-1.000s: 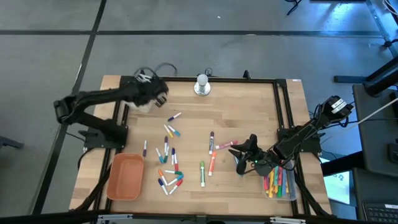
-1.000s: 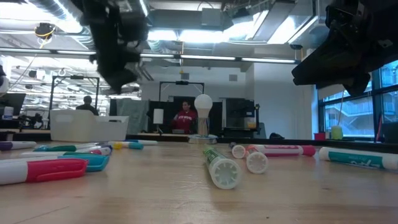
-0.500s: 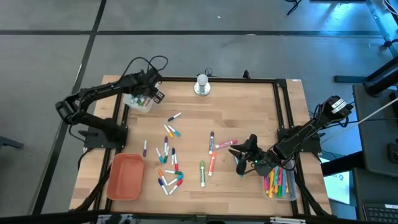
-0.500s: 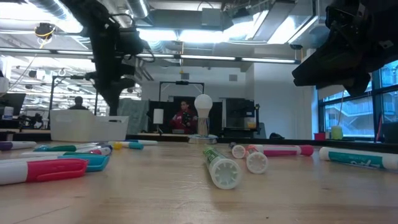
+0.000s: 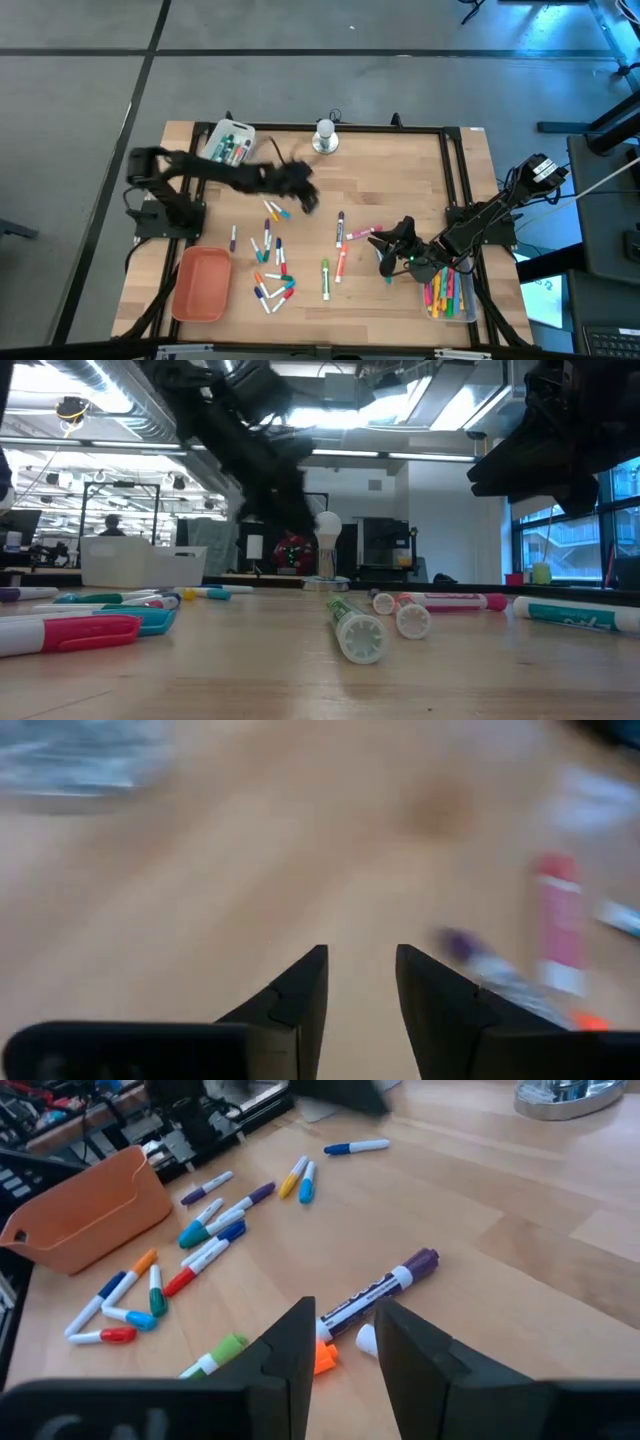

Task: Pick & Place Markers
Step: Put the violet marker pen into the white bin

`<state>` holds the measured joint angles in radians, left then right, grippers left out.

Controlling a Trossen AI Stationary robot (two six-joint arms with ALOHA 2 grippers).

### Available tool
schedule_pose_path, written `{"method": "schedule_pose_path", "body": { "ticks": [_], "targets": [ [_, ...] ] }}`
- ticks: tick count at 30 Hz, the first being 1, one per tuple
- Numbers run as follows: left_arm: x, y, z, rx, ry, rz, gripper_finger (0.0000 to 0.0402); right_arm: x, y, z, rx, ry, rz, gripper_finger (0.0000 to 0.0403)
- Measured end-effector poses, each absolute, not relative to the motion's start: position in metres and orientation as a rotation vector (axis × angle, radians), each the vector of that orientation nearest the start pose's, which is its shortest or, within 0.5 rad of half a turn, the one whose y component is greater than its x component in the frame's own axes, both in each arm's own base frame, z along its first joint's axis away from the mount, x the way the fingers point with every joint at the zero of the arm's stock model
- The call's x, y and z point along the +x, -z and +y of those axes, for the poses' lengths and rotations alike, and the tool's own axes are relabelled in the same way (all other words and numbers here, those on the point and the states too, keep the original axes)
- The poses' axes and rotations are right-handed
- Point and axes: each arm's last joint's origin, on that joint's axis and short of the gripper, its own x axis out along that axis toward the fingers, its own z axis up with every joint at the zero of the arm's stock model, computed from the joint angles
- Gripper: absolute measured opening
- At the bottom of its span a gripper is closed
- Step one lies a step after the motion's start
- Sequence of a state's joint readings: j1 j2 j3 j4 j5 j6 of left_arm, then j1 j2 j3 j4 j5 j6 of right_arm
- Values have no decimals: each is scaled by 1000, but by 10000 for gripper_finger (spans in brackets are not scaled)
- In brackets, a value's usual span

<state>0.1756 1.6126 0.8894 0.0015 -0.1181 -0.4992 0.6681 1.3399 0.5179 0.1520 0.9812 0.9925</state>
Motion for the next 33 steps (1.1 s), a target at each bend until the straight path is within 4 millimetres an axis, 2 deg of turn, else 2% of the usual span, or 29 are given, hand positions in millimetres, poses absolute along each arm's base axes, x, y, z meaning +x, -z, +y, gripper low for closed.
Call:
{"method": "schedule_pose_path", "body": {
  "ticks": [4, 8, 15, 18, 23, 27, 31, 33],
  "targets": [
    [351, -164, 19, -464, -269, 590, 102, 200, -170, 127, 475, 485, 256, 106],
    [374, -159, 1, -429, -259, 557, 93, 200, -170, 127, 476, 485, 256, 106],
    [391, -148, -23, 163, -29, 675, 96, 200, -170, 127, 471, 484, 257, 106],
    [395, -150, -26, 342, 43, 725, 108, 200, -169, 127, 464, 486, 263, 106],
    [408, -170, -30, 414, 170, 713, 148, 199, -168, 127, 462, 466, 291, 106],
    [411, -177, -31, 603, 273, 719, 181, 199, -168, 127, 461, 459, 300, 107],
    [411, -175, -29, 803, 386, 706, 193, 199, -167, 128, 462, 455, 304, 107],
    [412, -170, -27, 832, 424, 705, 193, 199, -167, 128, 467, 443, 316, 106]
  ]
}}
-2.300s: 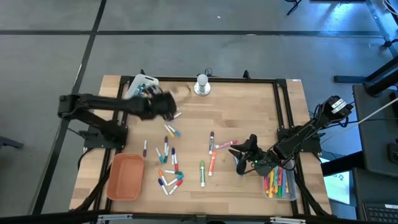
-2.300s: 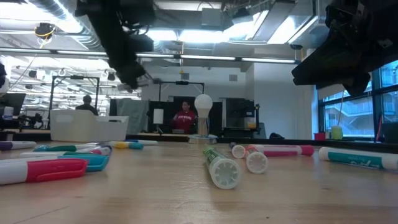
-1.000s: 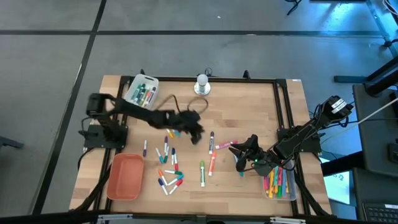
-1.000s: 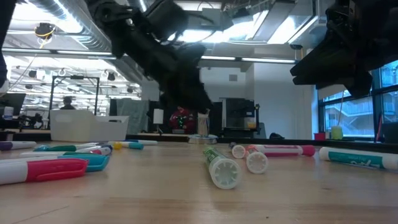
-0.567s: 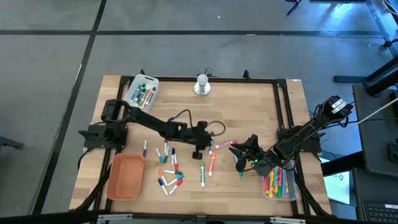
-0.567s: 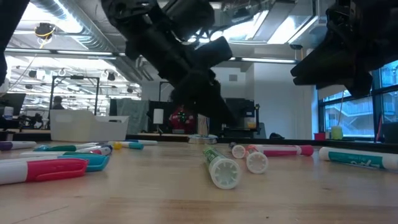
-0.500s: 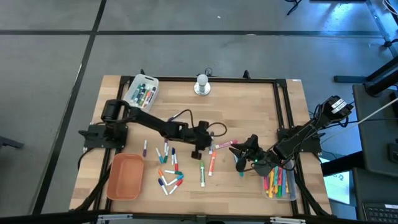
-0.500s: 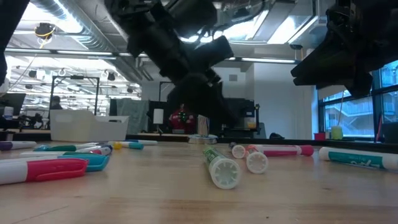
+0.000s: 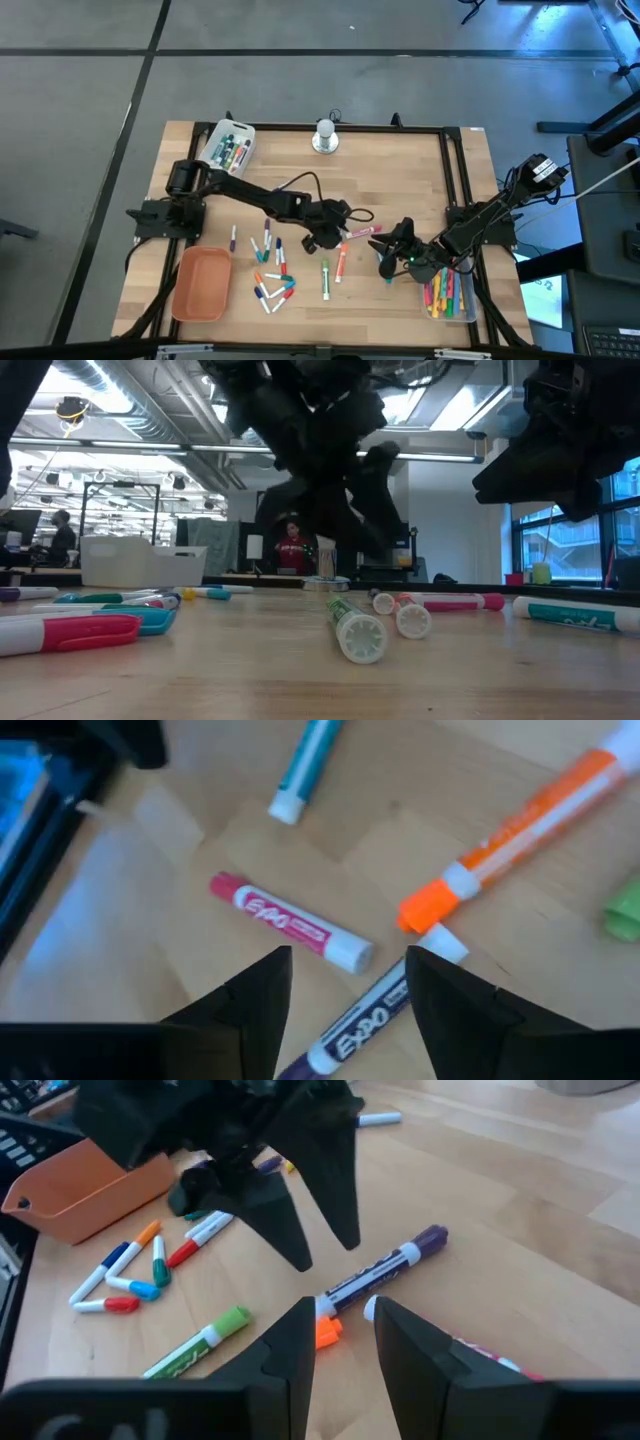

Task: Pick & Place Markers
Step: Put the violet marker pen into the white bin

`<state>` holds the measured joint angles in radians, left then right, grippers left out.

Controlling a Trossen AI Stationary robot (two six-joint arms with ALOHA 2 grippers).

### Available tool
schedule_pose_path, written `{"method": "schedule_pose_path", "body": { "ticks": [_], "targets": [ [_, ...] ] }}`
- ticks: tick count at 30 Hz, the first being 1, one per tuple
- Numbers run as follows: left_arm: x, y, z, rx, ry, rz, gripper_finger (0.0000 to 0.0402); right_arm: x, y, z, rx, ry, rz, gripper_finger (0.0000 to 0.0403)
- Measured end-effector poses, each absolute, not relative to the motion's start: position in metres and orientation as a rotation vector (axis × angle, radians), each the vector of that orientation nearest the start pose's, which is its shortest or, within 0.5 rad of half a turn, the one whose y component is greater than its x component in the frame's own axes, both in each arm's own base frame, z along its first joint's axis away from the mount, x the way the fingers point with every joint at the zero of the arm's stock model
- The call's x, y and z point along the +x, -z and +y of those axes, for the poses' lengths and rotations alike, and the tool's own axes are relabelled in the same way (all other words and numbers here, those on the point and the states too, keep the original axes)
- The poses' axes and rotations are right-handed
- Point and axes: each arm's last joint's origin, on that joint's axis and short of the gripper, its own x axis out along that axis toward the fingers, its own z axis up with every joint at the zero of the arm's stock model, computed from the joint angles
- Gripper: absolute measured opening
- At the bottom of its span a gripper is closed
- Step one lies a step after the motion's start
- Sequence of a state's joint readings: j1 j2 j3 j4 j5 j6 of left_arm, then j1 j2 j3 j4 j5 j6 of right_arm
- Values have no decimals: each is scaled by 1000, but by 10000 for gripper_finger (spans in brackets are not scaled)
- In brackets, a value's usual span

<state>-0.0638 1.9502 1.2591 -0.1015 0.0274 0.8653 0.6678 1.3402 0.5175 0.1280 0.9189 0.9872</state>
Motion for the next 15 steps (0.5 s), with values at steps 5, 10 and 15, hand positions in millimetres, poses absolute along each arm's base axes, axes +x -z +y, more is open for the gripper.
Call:
{"method": "schedule_pose_path", "body": {
  "ticks": [5, 10, 15],
  "targets": [
    [416, -145, -18, 844, 459, 757, 193, 199, -166, 129, 470, 423, 341, 107],
    [422, -126, -8, 797, 448, 823, 193, 199, -166, 128, 467, 423, 343, 106],
    [427, -119, -2, 669, 481, 932, 186, 199, -165, 128, 460, 425, 351, 107]
  ]
}}
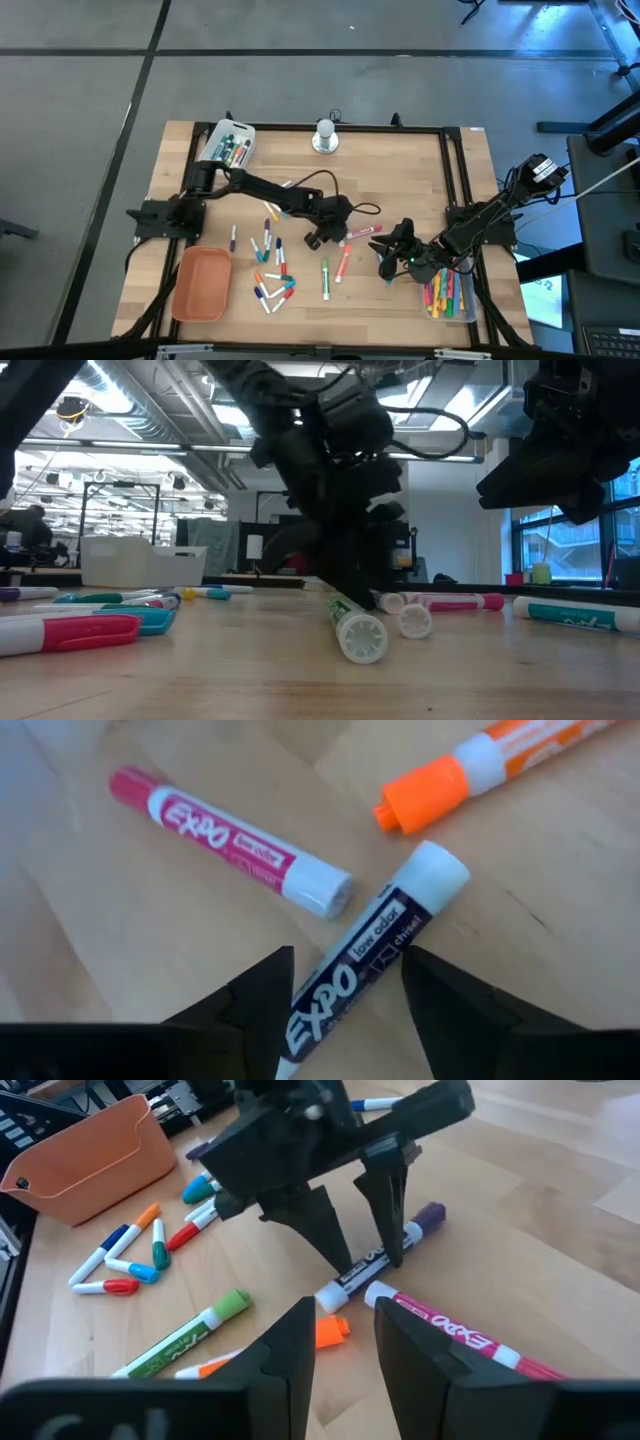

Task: Pick & Place Markers
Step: Put the violet marker pen into the white bin

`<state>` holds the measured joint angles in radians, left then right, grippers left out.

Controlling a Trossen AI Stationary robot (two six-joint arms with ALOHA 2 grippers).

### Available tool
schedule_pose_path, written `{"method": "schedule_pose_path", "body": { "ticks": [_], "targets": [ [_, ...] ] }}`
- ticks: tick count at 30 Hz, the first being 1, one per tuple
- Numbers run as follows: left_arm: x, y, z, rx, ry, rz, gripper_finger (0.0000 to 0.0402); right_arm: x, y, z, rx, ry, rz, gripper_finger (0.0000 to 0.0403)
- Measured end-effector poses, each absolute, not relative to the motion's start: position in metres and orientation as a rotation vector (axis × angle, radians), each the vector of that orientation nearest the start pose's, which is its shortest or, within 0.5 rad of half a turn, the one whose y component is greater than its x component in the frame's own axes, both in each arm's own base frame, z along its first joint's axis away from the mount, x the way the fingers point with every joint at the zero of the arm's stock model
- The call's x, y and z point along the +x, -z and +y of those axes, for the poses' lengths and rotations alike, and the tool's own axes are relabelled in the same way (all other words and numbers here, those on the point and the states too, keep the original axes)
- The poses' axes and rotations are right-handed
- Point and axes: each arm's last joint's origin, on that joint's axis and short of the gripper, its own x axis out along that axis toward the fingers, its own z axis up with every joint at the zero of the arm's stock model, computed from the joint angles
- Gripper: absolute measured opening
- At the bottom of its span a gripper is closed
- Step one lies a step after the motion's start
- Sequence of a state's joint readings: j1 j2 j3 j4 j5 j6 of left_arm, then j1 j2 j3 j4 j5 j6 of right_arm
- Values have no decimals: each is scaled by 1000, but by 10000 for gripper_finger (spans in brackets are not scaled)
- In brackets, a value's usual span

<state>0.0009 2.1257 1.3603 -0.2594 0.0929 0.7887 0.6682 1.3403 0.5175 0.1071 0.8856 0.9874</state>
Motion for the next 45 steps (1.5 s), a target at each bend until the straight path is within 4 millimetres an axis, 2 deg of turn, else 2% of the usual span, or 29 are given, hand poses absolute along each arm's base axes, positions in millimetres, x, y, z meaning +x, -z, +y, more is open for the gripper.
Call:
{"method": "schedule_pose_path", "body": {
  "ticks": [7, 13, 19, 24, 28, 31, 34, 39, 45],
  "targets": [
    [425, -121, 3, 470, 399, 1042, 129, 198, -165, 128, 466, 415, 362, 107],
    [422, -130, -5, 513, 329, 1058, 59, 198, -165, 128, 469, 417, 363, 107],
    [411, -142, -22, 628, 238, 1140, 59, 198, -165, 128, 466, 417, 365, 107],
    [401, -162, -27, 717, 115, 1180, 74, 198, -164, 128, 463, 418, 367, 107],
    [388, -181, -8, 657, -71, 1251, 67, 198, -165, 128, 470, 419, 365, 107],
    [379, -194, 15, 557, -358, 1243, 66, 198, -164, 128, 477, 421, 364, 107],
    [360, -196, 42, 512, -646, 1275, 70, 198, -164, 128, 476, 422, 367, 107],
    [307, -199, 79, 549, -998, 1365, 67, 198, -164, 128, 483, 424, 365, 107],
    [231, -206, 115, 296, -1255, 1289, 67, 198, -164, 128, 483, 423, 365, 106]
  ]
}}
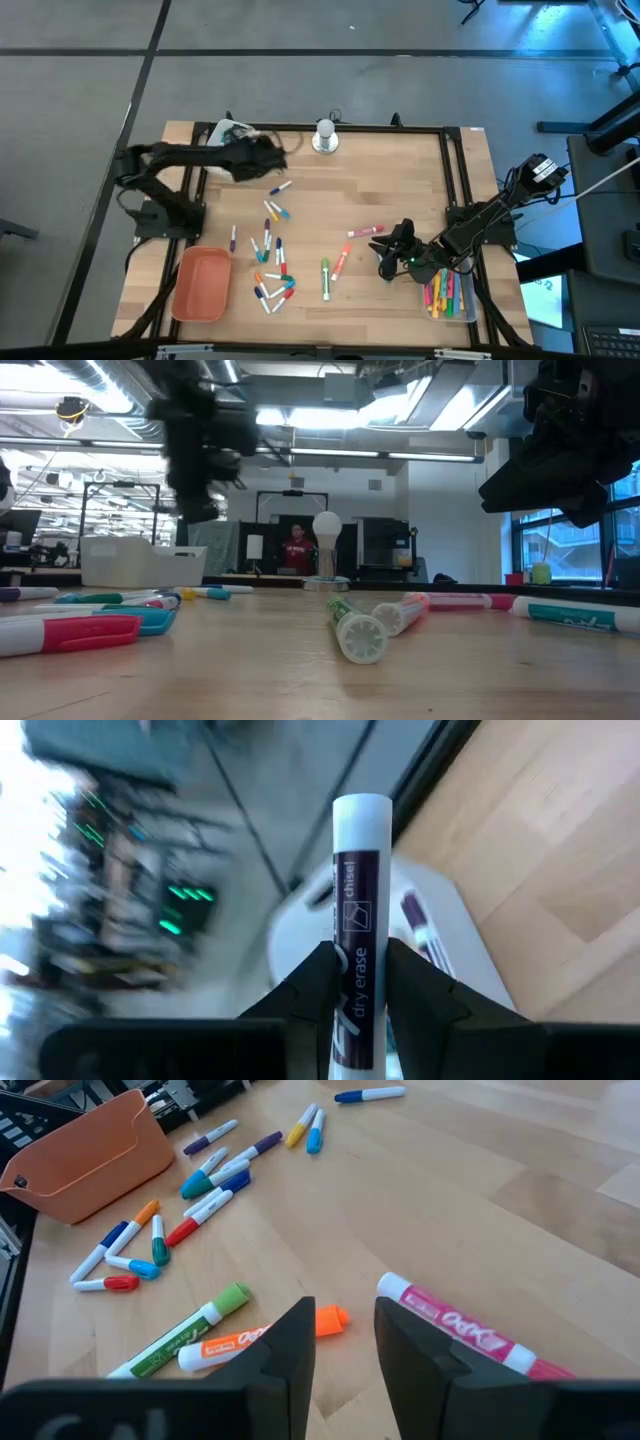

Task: Pick & Place Markers
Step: Put the violet marker pen into the white bin, then put the pink marker pen into the white bin

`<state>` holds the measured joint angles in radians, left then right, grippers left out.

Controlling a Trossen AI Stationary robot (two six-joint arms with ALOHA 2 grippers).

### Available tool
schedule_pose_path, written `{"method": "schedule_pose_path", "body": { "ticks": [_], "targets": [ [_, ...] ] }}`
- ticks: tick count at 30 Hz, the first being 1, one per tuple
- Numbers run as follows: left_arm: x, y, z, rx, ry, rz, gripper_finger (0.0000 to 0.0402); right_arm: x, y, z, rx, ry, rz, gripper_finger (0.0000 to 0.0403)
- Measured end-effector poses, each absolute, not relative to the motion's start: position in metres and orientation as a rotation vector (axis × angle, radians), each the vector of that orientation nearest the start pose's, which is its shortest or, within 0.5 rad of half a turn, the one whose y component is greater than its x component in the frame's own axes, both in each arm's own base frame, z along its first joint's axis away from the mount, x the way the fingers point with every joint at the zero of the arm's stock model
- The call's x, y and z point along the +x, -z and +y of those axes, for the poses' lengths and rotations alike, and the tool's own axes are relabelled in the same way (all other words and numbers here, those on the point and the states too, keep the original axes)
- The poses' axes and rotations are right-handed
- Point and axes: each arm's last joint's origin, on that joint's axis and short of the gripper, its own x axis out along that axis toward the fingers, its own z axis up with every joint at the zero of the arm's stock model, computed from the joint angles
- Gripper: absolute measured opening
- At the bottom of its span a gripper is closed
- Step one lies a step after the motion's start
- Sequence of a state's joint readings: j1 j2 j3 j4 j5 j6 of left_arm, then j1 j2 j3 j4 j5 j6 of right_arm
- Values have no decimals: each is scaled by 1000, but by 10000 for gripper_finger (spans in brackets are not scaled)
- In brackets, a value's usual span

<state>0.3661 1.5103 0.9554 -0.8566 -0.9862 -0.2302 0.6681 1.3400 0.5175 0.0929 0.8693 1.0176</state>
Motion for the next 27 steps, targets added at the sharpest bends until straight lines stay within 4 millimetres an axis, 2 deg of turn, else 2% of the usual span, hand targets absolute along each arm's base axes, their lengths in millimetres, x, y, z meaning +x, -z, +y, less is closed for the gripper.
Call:
{"method": "schedule_pose_path", "body": {
  "ticks": [4, 7, 11, 15, 17, 21, 24, 27],
  "targets": [
    [195, -200, 129, 47, -1271, 1189, 74, 198, -164, 128, 494, 426, 362, 107],
    [178, -194, 137, -122, -1208, 1113, 89, 198, -164, 128, 508, 429, 359, 107],
    [166, -196, 142, -167, -1221, 1063, 118, 198, -164, 128, 508, 431, 357, 106],
    [164, -201, 144, -177, -1233, 1023, 147, 198, -164, 128, 503, 443, 345, 107],
    [168, -203, 142, -261, -1166, 953, 158, 198, -165, 127, 502, 445, 342, 107],
    [199, -209, 130, -479, -786, 728, 167, 198, -165, 127, 492, 464, 322, 107],
    [232, -210, 110, -437, -631, 553, 164, 198, -165, 127, 496, 467, 318, 106],
    [263, -204, 83, -313, -515, 480, 155, 198, -166, 126, 515, 481, 299, 107]
  ]
}}
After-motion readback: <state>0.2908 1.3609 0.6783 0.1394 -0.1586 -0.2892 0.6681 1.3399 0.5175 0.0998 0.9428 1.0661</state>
